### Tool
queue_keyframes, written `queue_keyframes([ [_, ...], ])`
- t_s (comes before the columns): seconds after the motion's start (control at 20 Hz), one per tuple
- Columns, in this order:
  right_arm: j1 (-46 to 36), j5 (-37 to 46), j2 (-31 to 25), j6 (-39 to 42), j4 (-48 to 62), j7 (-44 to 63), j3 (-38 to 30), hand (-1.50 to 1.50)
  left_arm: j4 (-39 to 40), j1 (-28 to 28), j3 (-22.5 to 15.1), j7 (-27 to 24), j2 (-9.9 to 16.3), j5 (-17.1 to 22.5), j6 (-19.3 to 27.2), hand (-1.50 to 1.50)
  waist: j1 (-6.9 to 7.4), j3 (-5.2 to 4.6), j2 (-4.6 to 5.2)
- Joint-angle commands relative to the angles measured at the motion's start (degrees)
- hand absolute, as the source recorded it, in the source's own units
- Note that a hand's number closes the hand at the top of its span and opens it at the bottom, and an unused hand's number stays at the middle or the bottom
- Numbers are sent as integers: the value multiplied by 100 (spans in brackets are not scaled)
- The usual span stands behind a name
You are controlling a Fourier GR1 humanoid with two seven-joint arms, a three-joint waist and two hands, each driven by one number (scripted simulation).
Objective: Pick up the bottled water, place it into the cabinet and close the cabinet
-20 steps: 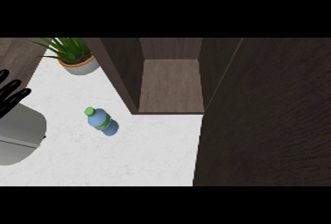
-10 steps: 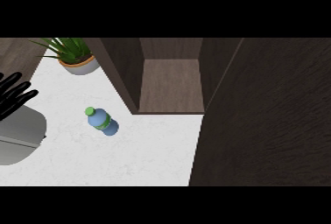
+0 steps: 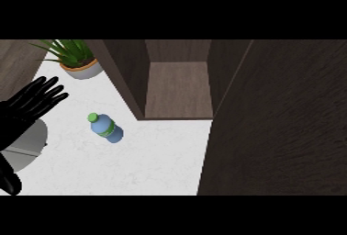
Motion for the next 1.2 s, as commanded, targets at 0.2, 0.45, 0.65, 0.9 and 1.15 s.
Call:
queue_keyframes([
  [0.2,-27,440,-203,-147,-688,453,157,-150,1278,-502,-6,-1021,-425,-1707,-121,-150,-57,-5,12],
  [0.45,-412,544,-35,-353,-281,417,320,-150,2482,-908,-103,-1737,-447,-2472,-294,-150,-66,-7,26],
  [0.65,-120,628,-244,-416,-482,383,465,-150,2907,-605,-164,-2718,-300,-3226,-405,-150,-58,-6,14],
  [0.9,-302,589,-293,-514,-516,505,442,-150,4199,-1234,-272,-3407,-289,-3681,-262,-150,-96,-10,28],
  [1.15,-639,583,-303,-609,-601,780,451,-150,4950,-1398,-561,-4251,-430,-4220,94,-150,-112,-21,44],
])
